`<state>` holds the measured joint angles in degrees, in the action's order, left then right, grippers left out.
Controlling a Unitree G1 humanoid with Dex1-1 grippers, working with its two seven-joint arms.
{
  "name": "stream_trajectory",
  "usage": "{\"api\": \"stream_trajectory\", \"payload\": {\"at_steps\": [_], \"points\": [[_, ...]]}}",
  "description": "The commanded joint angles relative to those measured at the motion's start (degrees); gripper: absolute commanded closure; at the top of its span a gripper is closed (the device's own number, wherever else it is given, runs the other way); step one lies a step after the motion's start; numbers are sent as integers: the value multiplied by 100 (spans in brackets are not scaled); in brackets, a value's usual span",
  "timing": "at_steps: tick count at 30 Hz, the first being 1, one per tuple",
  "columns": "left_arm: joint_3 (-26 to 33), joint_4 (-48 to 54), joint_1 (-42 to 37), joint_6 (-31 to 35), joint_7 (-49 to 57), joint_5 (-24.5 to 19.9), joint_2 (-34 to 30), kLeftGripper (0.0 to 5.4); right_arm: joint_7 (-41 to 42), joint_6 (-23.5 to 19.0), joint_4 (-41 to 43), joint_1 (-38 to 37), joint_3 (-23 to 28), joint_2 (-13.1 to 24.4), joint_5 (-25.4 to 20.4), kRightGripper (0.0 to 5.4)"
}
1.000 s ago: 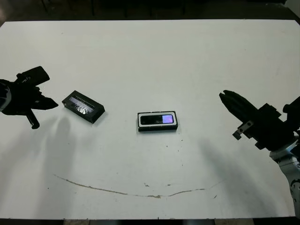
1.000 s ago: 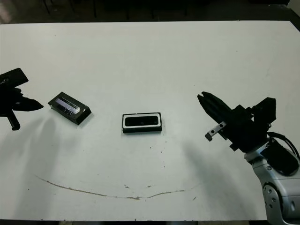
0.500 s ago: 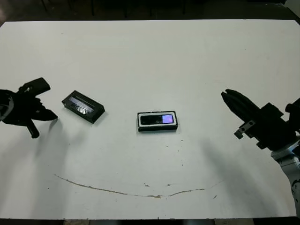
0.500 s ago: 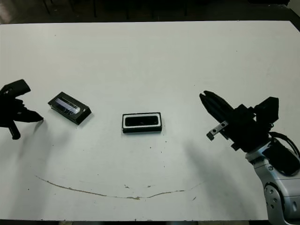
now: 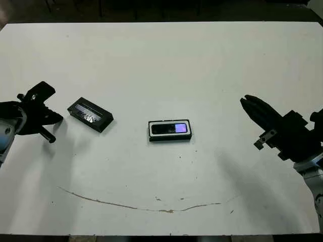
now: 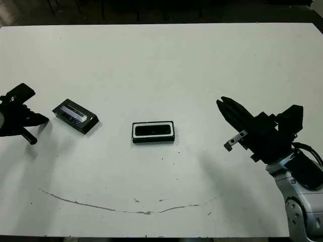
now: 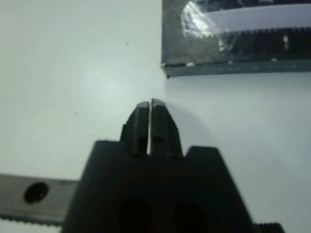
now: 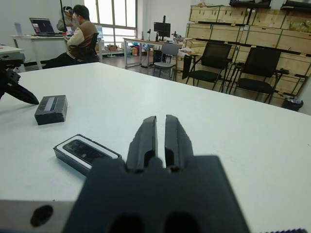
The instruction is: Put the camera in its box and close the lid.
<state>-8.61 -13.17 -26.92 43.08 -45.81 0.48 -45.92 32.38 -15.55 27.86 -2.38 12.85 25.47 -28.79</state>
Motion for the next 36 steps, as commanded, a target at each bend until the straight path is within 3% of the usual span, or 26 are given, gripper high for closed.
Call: {"api": "stream_trajectory", "payload": {"at_steps": [1, 23, 36], "points": [[-105, -92, 245, 125, 9, 21, 91, 540, -41, -87, 12, -112, 43, 89, 17, 539], [-32, -230, -265, 400, 252, -131, 593, 540, -35, -37, -29, -92, -27, 132, 47, 539], [-164, -1006, -819, -178, 514, 42, 1121, 540, 27, 152, -131, -149, 19, 140, 83, 539]]}}
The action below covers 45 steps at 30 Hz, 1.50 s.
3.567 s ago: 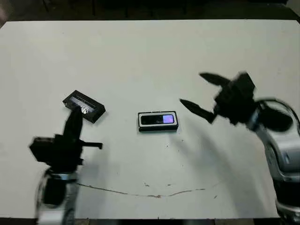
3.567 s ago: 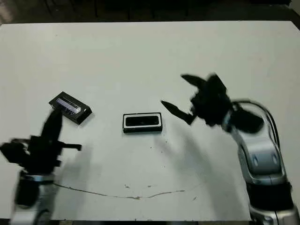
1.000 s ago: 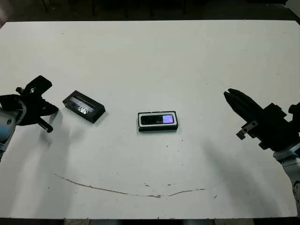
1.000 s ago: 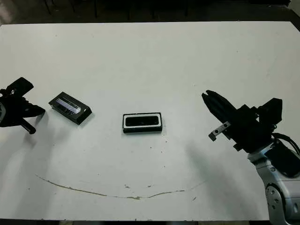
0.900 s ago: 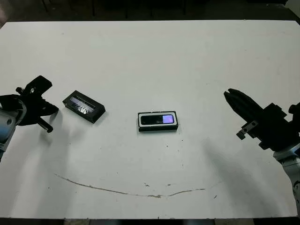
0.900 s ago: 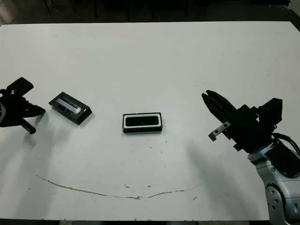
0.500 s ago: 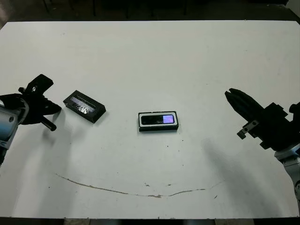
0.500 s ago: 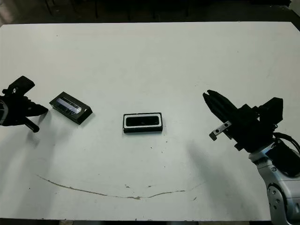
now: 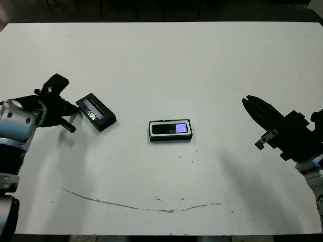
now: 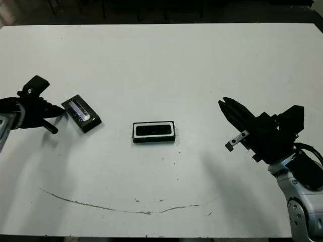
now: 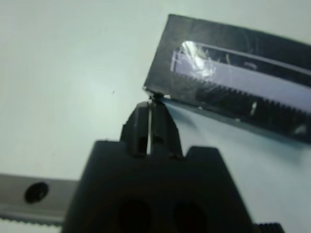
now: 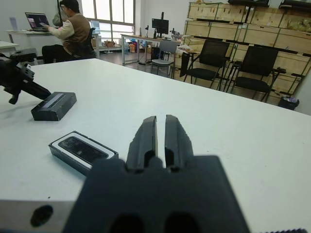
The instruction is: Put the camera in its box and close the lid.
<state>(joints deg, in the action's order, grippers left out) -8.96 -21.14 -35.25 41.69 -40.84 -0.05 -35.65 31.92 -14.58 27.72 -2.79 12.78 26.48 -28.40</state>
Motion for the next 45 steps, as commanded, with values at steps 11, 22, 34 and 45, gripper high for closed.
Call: {"api": "stream_trajectory", "payload": {"at_steps": [11, 22, 34, 45], "points": [[-457, -738, -316, -794, -194, 373, 247, 540, 33, 30, -113, -158, 34, 49, 7, 539], [-787, -2284, -1209, -2102, -1071, 622, 568, 540, 33, 59, -11, -306, 76, 73, 48, 539], [-953, -2867, -1652, -2445, -1098, 970, 951, 540, -67, 23, 77, -479, 127, 22, 17, 539], [-847, -2969, -1676, -2416, -1035, 1042, 918, 540, -111, 17, 93, -523, 115, -12, -106, 539]]}}
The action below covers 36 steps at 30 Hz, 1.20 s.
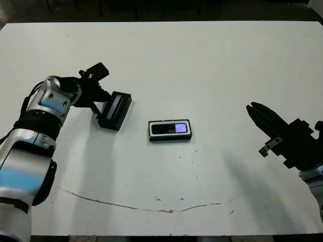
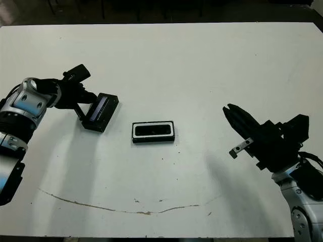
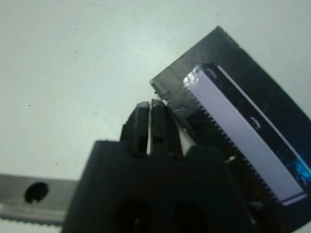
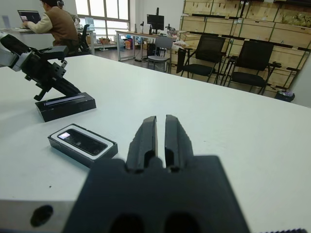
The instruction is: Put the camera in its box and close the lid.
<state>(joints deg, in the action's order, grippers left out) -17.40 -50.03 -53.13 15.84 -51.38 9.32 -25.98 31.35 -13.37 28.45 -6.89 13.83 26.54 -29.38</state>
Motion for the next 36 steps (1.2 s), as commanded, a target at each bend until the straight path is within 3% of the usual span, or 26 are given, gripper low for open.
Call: {"api": "stream_trajectory", "payload": {"at_steps": [1, 8, 12, 16, 20, 23, 26, 29, 36], "points": [[4, -41, 143, 129, 69, 139, -113, 540, -42, -39, -14, -114, 3, -27, 22, 539], [53, 288, 289, 26, 305, 445, -677, 540, 0, 45, -137, -87, -27, -45, 12, 539], [382, 857, 554, 368, 372, 328, -1042, 540, 62, 185, -256, -77, -39, -58, 64, 539], [1653, 2754, 1663, 972, 1122, -300, -1104, 540, 2, 110, -223, -81, -42, -32, 59, 539], [3075, 5081, 2859, 1717, 1951, -1227, -448, 540, -27, 29, -186, -100, -45, -32, 9, 539], [3484, 6589, 3618, 1790, 2383, -1608, 16, 540, -8, 93, -205, -86, -71, -68, 1, 539], [3329, 7849, 4199, 2188, 2803, -1597, 286, 531, -53, 50, -186, -71, -116, -98, -6, 540], [2720, 8680, 4714, 2263, 2979, -1242, 127, 497, 26, 121, -261, -14, -172, -96, 3, 540], [1549, 8607, 5062, 2276, 2822, -946, -97, 371, -182, -157, -156, -25, -157, -63, 15, 540]]}}
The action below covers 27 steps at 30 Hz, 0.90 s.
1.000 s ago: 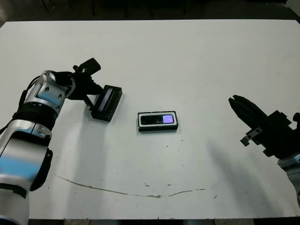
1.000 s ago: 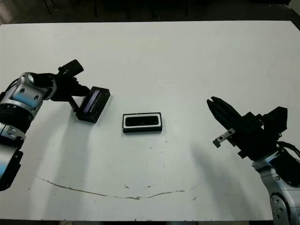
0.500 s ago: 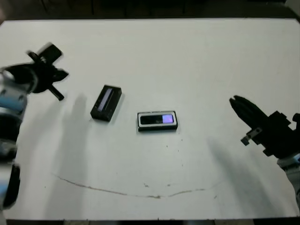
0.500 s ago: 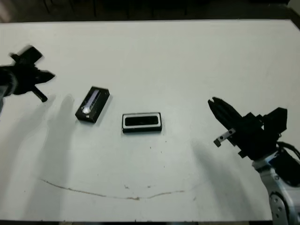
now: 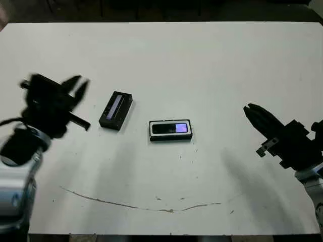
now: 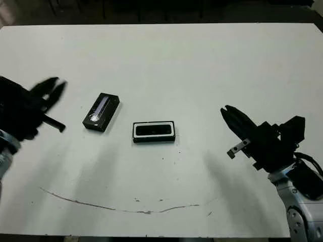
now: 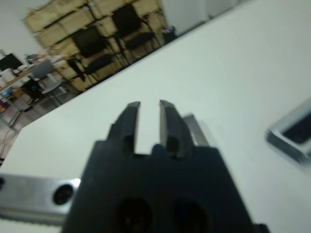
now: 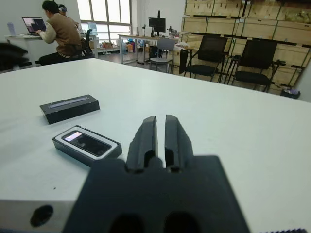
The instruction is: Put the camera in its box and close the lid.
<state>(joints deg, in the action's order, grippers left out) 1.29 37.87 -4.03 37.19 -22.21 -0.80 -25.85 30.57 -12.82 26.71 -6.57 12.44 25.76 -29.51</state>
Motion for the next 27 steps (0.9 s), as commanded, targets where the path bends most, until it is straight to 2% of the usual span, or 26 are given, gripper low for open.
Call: {"api": "stream_trajectory", "payload": {"at_steps": [1, 6, 9, 14, 17, 20, 27], "points": [[-418, -245, 153, 167, -111, 49, -91, 352, -116, -228, 6, -63, -13, 6, 19, 540], [-672, -372, 78, 265, -150, -10, -65, 264, -119, -135, -70, -72, -15, -23, 85, 540], [-799, -439, 56, 234, -137, 29, -69, 208, -201, -231, 18, -94, -22, -1, 109, 540], [-1002, -728, -15, 206, 93, 282, 0, 118, -194, -211, 25, -119, -23, -11, 111, 540], [-1125, -945, -40, 107, 316, 511, 80, 67, -291, -350, 157, -154, -12, 21, 109, 540], [-1099, -1101, -30, 83, 463, 557, 230, 13, -271, -358, 119, -169, 22, -31, 19, 540], [-1007, -1085, -20, 150, 631, 546, 469, 1, -285, -295, 91, -179, -5, -32, 128, 540]]}}
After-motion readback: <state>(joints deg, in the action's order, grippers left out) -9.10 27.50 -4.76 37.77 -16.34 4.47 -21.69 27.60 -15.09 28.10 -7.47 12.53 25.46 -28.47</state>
